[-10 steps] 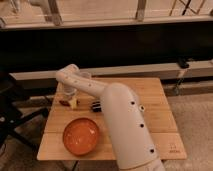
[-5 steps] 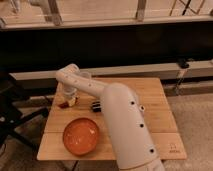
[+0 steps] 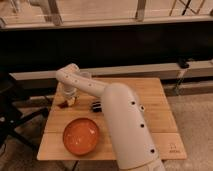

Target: Place the pepper on the white sponge

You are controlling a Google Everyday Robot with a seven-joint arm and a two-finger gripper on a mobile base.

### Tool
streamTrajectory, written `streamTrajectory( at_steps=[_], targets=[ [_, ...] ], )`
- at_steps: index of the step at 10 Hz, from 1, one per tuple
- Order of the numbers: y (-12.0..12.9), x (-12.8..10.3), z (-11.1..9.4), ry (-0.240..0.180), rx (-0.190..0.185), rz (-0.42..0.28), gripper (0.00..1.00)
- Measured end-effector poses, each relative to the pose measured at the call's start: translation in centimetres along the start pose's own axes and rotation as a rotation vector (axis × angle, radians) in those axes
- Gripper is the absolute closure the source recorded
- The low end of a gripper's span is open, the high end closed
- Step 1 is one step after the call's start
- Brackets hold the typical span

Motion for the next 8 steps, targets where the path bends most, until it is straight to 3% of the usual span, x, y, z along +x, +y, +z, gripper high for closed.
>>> streamTrajectory(
  at_steps=[8],
  targets=[
    [0.0, 1.5, -2.7, 0.011, 0.041, -0.011, 1.0]
  ],
)
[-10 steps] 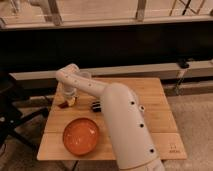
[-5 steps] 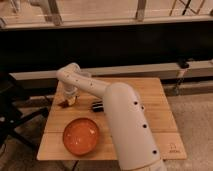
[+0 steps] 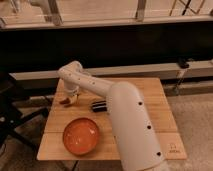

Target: Place the pepper on the white sponge

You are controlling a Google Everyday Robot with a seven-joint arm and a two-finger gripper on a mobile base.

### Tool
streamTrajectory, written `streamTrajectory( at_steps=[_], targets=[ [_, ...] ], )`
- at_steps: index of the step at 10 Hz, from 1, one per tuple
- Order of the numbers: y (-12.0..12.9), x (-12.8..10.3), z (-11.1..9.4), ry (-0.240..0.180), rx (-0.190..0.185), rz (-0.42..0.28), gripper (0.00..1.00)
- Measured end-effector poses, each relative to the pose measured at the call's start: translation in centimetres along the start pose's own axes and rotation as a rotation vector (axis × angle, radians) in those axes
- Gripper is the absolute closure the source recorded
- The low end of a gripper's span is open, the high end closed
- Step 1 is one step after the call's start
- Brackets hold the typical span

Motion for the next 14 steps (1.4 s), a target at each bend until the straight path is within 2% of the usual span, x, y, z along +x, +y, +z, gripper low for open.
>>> streamTrajectory(
  at_steps=[4, 9, 14],
  targets=[
    [-0.4, 1.1, -1.8, -0.012, 0.018, -0.017, 1.0],
    [-1.0, 2.5, -3.0, -0.028, 0.035, -0.031, 1.0],
    [-1.6, 4.5, -3.3, 0.004, 0.039, -0.023, 1.0]
  ],
)
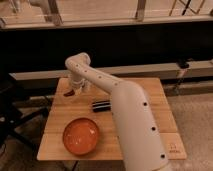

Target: Place the pepper on the white sponge

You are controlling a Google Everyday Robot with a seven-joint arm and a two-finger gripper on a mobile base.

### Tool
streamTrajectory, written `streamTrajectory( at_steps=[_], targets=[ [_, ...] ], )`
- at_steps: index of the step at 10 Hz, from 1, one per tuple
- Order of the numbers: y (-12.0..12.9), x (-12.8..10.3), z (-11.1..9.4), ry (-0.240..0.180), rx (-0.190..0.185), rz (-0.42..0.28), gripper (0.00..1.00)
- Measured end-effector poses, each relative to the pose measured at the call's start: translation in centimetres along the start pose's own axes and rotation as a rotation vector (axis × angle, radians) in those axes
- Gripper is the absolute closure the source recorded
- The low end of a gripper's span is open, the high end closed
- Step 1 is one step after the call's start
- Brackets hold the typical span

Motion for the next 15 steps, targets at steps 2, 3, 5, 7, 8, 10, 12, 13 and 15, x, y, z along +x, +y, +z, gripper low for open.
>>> streamTrajectory(
  at_steps=[2, 3, 5, 7, 8, 10, 12, 13, 15],
  targets=[
    [-0.2, 0.9, 0.1, 0.015, -0.005, 0.01, 1.0],
    [-0.1, 1.1, 0.1, 0.019, -0.008, 0.013, 1.0],
    [0.6, 2.1, 0.1, 0.025, -0.013, 0.036, 1.0],
    [1.4, 3.4, -0.3, 0.036, -0.014, 0.061, 1.0],
    [1.5, 3.8, -0.4, 0.042, -0.014, 0.067, 1.0],
    [1.5, 4.3, -0.7, 0.056, -0.012, 0.075, 1.0],
    [1.9, 6.0, -1.2, 0.08, -0.013, 0.095, 1.0],
    [2.1, 6.6, -1.5, 0.088, -0.012, 0.101, 1.0],
    [2.5, 7.7, -2.0, 0.104, -0.011, 0.112, 1.0]
  ],
)
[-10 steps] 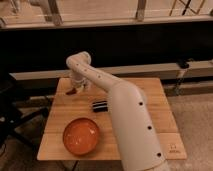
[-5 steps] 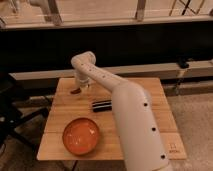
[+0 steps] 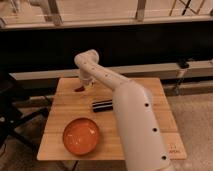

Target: Place the pepper on the white sponge

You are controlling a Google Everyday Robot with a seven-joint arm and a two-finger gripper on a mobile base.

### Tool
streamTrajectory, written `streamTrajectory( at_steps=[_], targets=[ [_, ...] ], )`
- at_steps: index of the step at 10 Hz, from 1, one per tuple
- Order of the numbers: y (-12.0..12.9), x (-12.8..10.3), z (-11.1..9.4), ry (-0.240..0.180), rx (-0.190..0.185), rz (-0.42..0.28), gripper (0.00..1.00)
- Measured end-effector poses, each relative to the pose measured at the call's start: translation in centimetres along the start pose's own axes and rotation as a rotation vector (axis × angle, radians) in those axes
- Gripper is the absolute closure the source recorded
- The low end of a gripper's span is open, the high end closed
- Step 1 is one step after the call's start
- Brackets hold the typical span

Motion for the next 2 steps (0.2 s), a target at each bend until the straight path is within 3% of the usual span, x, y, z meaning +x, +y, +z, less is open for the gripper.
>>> streamTrajectory(
  at_steps=[2],
  targets=[
    [0.57, 1.23, -0.48, 0.018, -0.004, 0.006, 1.0]
  ],
)
